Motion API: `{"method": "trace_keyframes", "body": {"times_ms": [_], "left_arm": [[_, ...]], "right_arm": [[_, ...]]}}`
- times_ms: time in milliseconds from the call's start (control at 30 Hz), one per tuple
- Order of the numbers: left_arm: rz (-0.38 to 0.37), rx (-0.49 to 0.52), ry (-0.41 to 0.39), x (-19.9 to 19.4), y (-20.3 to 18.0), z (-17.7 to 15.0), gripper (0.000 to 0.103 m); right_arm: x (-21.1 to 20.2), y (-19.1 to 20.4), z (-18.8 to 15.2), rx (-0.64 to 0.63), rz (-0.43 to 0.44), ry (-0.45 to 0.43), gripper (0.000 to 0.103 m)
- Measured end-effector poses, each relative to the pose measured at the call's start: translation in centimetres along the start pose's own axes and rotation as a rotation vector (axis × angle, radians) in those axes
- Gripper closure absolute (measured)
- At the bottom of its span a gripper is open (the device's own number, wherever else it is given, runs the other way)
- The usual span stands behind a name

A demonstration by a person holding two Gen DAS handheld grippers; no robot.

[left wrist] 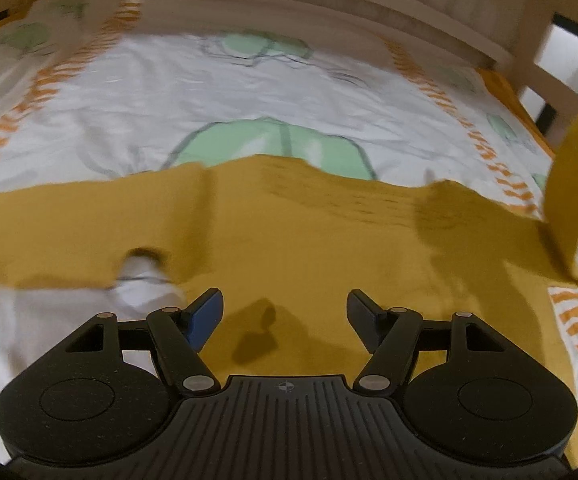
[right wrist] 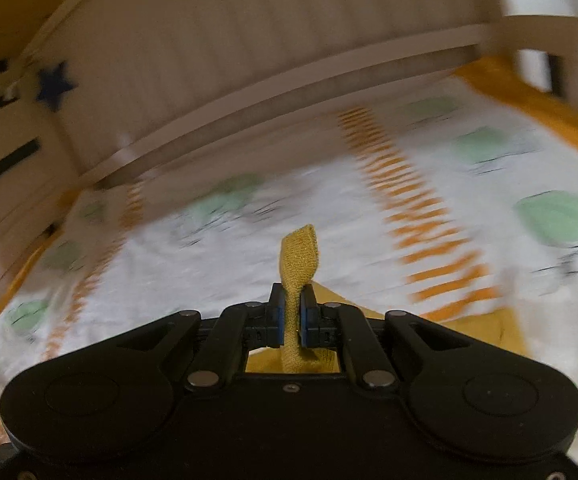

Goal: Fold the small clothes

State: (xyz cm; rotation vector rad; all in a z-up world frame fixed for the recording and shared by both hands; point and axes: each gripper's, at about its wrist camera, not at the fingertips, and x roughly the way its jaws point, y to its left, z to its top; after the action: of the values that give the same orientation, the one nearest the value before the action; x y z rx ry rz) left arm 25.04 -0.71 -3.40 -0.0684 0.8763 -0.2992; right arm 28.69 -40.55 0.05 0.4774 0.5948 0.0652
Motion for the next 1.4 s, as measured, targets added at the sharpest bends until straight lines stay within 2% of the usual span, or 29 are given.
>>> {"method": "trace_keyframes", "body": {"times_ms": [300,400,567,600,667,733,867,967,1100,1167,1400], "left_arm": [[0.025,-0.068,-0.021,-1.9,4.7,-1.2,0.036],[0.022,-0.079,-0.023,-2.1,5.6,-1.5,0.036],[0.015,-0.086,-0.023,-1.7,5.9,-1.6,0.036],[0.013,-0.086,-0.024,-1.6,6.0,-1.6,0.036],[0.01,-0.084,-0.024,-1.5,5.9,-1.5,0.036],[0.005,-0.082,-0.027,-1.5,5.5,-1.3,0.036],[-0.017,-0.077,-0.029,-1.1,4.5,-0.8,0.036],[-0.03,-0.073,-0.025,-0.5,3.5,-0.3,0.036],[-0.045,-0.073,-0.009,0.7,2.3,0.1,0.036],[-0.049,-0.076,0.003,1.5,1.7,0.3,0.036],[-0.041,-0.078,0.025,4.2,0.0,1.0,0.036]], "right_arm": [[7.8,10.0,-5.5,-0.057,0.158,0.116,0.088],[9.8,11.6,-7.3,-0.067,0.181,0.146,0.086],[11.5,12.8,-9.8,-0.055,0.204,0.202,0.076],[11.7,12.7,-10.1,-0.048,0.209,0.213,0.072],[11.2,12.4,-10.5,-0.038,0.217,0.218,0.043],[10.8,11.8,-10.5,-0.035,0.223,0.207,0.033],[9.2,10.1,-9.8,-0.014,0.215,0.169,0.03],[7.4,8.0,-9.1,-0.007,0.184,0.132,0.026],[5.3,5.2,-9.1,0.004,0.147,0.103,0.024],[4.2,3.6,-9.3,0.014,0.127,0.088,0.019],[2.1,-0.5,-10.8,0.068,0.082,0.067,0.019]]}}
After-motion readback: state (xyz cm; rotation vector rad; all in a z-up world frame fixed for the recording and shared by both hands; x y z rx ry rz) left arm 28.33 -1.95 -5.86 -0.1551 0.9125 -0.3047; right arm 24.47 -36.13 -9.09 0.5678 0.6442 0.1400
